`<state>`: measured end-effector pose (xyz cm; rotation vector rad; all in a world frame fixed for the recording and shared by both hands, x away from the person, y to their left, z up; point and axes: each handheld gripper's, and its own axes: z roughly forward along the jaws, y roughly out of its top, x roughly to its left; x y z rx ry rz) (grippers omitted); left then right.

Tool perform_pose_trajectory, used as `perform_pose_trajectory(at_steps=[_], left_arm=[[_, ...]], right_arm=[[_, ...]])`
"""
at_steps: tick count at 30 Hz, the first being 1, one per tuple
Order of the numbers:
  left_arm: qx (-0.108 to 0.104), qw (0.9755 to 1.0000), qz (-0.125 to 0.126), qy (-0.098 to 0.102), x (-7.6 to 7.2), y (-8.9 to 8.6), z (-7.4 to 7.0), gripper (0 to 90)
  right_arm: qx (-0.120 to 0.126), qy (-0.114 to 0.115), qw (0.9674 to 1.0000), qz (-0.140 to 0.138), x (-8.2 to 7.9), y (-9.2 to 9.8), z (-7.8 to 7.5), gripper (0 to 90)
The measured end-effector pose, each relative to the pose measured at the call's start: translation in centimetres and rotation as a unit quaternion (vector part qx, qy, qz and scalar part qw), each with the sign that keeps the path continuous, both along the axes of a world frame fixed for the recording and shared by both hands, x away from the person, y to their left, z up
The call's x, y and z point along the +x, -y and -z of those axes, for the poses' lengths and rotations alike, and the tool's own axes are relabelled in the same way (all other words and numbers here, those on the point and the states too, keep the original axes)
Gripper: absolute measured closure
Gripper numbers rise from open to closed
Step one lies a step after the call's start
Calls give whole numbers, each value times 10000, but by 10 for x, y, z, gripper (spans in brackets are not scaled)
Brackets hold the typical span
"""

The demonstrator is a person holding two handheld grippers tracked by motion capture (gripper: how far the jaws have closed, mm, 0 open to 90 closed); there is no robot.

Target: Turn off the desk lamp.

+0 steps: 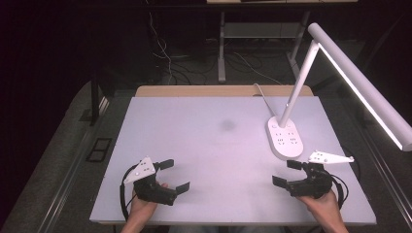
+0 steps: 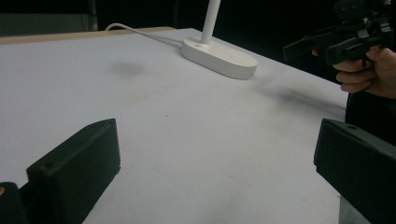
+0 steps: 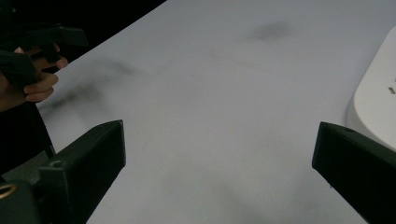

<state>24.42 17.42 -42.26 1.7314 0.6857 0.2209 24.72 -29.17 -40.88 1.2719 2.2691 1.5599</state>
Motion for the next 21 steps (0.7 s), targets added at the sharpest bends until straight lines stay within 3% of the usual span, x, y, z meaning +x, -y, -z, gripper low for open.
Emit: perform_pose_trajectory(at_steps=[21], left_arm=[[31,10000,80,-15,-1,2,1,0]], right_arm=[[-45,-141,9999,46,1,4,-4,28]])
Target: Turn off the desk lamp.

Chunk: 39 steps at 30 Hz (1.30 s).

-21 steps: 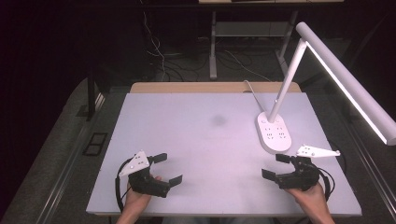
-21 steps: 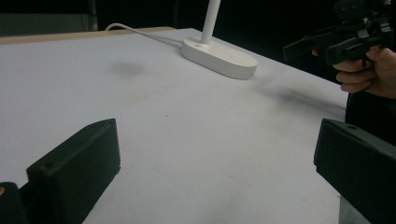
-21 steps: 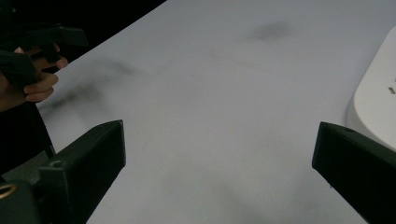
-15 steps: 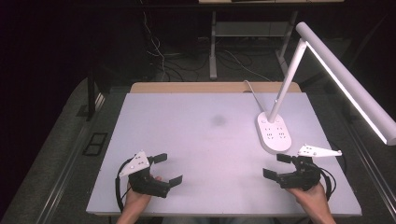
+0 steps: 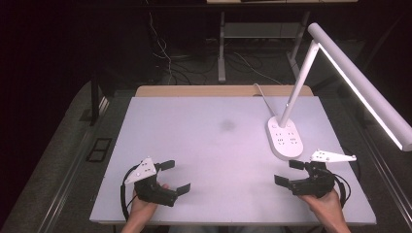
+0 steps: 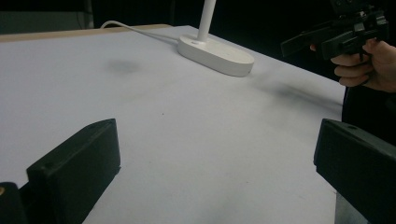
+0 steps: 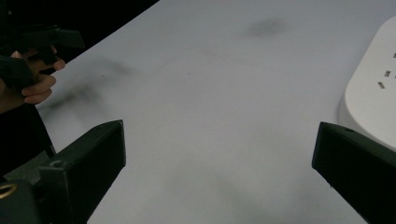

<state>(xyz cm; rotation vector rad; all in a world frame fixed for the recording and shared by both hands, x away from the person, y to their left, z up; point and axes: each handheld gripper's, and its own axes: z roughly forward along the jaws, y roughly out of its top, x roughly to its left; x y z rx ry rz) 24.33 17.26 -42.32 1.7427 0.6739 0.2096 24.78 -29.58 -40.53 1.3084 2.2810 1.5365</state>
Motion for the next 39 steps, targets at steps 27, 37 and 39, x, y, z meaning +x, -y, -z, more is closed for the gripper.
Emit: perform_pose_trajectory(at_steps=[27,37,39], left_arm=[[-3,10000,-24,-10,0,-2,0,0],[6,10000,-15,-5,0,-1,0,0],[1,10000,-16,-4,-1,-2,0,0]], right_arm=[[-229,-218,9994,-163,10,0,-11,29],[-279,-177,9992,-210,18,4,-21,29],[-295,-161,9992,-209,20,5,-24,29]])
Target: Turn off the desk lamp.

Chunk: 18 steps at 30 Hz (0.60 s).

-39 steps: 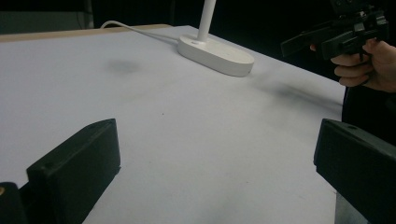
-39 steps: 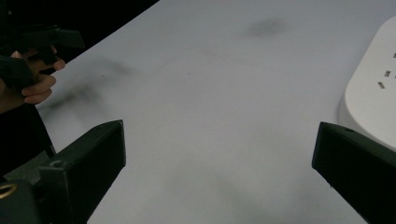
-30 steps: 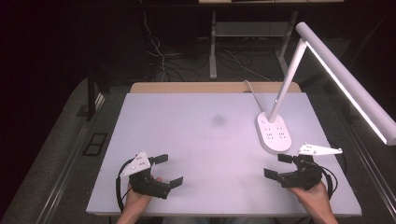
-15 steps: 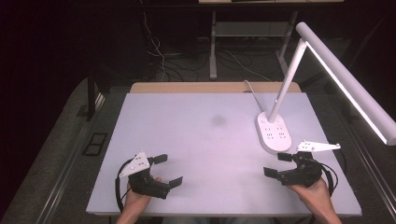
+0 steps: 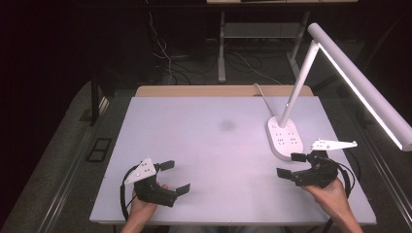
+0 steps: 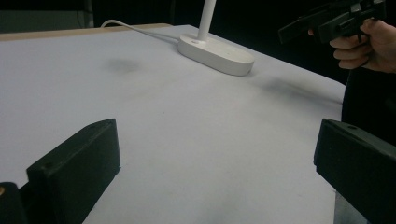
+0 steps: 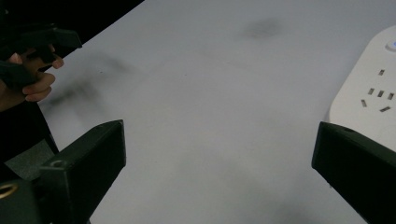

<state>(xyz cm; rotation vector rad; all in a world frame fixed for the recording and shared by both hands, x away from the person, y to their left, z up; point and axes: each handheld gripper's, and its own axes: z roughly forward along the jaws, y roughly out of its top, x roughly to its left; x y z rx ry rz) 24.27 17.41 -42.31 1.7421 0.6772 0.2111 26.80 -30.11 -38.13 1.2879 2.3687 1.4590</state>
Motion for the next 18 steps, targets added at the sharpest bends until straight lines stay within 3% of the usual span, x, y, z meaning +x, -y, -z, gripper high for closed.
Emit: perform_pose_trajectory(at_steps=[18], left_arm=[[3,10000,-4,-7,0,0,0,0]], right_arm=[[-64,-21,9999,108,26,14,-16,30]])
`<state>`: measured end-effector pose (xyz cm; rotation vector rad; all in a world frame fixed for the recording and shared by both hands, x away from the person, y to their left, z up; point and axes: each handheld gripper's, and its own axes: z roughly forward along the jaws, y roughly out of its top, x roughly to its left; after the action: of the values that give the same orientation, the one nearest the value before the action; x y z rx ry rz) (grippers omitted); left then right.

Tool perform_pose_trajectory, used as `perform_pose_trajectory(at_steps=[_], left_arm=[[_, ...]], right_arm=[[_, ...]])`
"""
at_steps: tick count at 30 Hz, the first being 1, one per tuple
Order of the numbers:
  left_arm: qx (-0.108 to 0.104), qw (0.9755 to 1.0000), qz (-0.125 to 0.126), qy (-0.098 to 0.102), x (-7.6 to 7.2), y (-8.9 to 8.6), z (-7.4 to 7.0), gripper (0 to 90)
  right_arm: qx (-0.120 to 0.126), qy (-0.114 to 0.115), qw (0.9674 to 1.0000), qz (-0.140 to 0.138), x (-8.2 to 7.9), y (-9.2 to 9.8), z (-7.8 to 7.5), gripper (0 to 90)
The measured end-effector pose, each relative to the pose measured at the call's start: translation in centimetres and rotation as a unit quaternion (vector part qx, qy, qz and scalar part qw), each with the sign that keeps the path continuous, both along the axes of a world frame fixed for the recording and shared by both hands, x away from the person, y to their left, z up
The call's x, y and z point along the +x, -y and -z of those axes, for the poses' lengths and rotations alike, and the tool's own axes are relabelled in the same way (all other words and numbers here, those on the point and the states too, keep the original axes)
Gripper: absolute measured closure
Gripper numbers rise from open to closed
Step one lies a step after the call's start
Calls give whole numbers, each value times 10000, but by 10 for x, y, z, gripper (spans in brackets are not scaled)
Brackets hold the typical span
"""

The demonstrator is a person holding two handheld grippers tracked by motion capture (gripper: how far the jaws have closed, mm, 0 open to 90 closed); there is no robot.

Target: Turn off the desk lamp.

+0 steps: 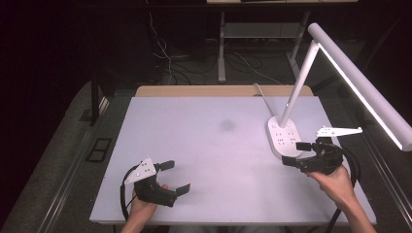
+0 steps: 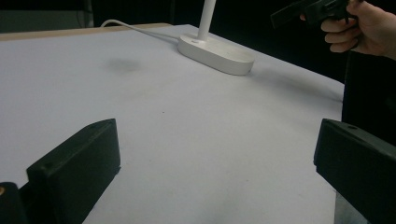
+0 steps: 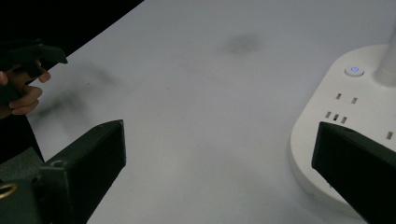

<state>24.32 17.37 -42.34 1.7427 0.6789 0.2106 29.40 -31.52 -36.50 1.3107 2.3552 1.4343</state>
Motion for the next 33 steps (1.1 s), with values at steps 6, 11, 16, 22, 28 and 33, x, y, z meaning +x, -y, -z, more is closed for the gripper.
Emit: perform_pose_trajectory(at_steps=[6,11,16,22,28,33], left_arm=[[-18,10000,-3,-13,0,0,0,0],[20,10000,22,-13,0,0,0,0],[11,10000,13,-20,1,0,0,0],[11,10000,30,-12,1,1,0,0],[35,10000,66,-22,2,1,1,0],[37,10000,73,-33,1,1,1,0]], right_arm=[[-48,-19,10000,38,12,2,-2,30],[-83,-60,9999,73,21,3,-1,29],[-102,-74,9999,114,31,7,-2,29],[-63,-112,9997,203,44,13,2,29],[-27,-125,9995,278,55,18,2,30],[-51,-130,9993,336,65,21,-2,30]])
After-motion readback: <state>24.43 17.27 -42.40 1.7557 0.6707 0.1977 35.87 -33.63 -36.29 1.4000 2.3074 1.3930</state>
